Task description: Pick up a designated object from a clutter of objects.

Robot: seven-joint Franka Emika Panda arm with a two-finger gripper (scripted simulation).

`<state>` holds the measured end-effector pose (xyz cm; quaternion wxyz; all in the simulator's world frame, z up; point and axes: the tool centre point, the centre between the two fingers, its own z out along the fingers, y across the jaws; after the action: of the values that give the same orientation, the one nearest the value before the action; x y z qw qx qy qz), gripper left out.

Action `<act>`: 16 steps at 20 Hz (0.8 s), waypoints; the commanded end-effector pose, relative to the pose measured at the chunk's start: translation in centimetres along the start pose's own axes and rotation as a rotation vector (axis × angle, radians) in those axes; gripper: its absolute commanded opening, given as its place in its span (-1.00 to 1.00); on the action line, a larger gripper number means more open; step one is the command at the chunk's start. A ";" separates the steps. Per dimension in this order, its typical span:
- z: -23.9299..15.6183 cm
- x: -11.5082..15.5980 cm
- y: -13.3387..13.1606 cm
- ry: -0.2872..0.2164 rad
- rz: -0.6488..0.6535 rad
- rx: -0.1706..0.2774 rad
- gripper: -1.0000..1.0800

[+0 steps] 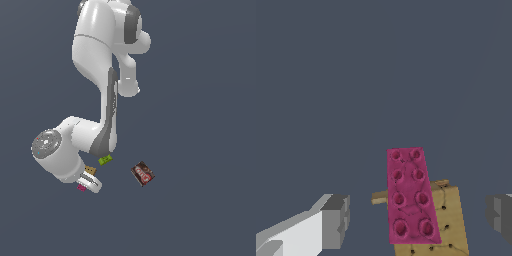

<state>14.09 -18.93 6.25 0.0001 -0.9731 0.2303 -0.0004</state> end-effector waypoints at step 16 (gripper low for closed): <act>3.4 0.0 0.0 -0.001 0.001 0.000 -1.00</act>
<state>14.19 -19.15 3.12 -0.0004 -0.9728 0.2317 -0.0017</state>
